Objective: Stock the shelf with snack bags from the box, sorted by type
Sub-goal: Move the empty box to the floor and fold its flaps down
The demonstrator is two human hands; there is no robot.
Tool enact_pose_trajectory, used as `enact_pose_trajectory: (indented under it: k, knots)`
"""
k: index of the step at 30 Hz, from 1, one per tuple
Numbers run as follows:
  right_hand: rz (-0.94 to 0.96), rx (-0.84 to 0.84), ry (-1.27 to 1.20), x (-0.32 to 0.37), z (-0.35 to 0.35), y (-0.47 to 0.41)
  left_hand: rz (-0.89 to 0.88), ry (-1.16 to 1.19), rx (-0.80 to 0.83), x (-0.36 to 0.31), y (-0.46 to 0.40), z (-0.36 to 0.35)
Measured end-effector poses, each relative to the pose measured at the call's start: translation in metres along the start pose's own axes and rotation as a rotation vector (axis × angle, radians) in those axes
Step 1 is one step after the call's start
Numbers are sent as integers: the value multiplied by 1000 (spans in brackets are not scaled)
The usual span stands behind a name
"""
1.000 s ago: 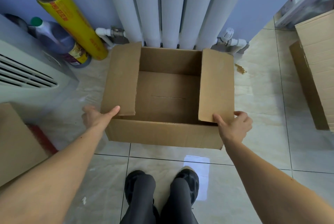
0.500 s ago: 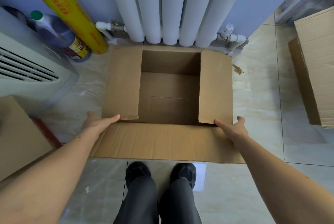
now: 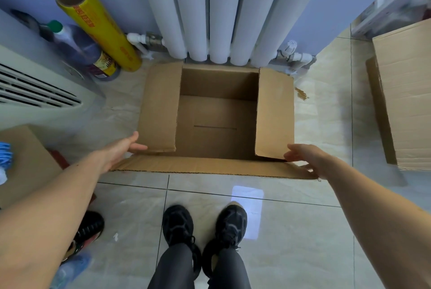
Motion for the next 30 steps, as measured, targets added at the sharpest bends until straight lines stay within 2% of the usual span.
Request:
enact_pose_trajectory:
  k: [4,9,12,14,16,17,19,21,23,26,30]
  knots:
    - [-64,56,-229,0,9,-2,97,256,29,-2,-18,3]
    - [-99,163,-681,8,16,-16,203,858,-9,-7,-20,3]
    - [-38,188,-881,19,15,-27,196,1109,-66,-14,-33,1]
    - [54,207,-889,27,15,-32,192,1212,-108,-18,-38,0]
    - [136,186,-742,34,10,-38,161,1158,-160,-23,-43,1]
    - [149,140,-672,36,7,-43,133,1053,-204,-26,-45,0]
    - [162,-45,-481,36,2,-59,49,734,-324,-35,-46,-6]
    - [184,-304,-164,40,3,-69,-20,405,-465,-41,-51,-12]
    - [195,-456,36,50,5,-67,-54,205,-558,-48,-60,-13]
    - [245,-468,107,66,7,-77,-93,5,-635,-60,-76,-2]
    - [301,-326,61,73,6,-93,-323,-53,-587,-77,-92,0]
Point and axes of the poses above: each hand's wrist, its own y-axis away from the middle knuckle, its own z-axis out of the back of the hand, x = y × z, the point moved 3 cm from there along -y, towards the middle knuckle, and after that the axes turned 2 degrees about -x, right-handed, at the moved point
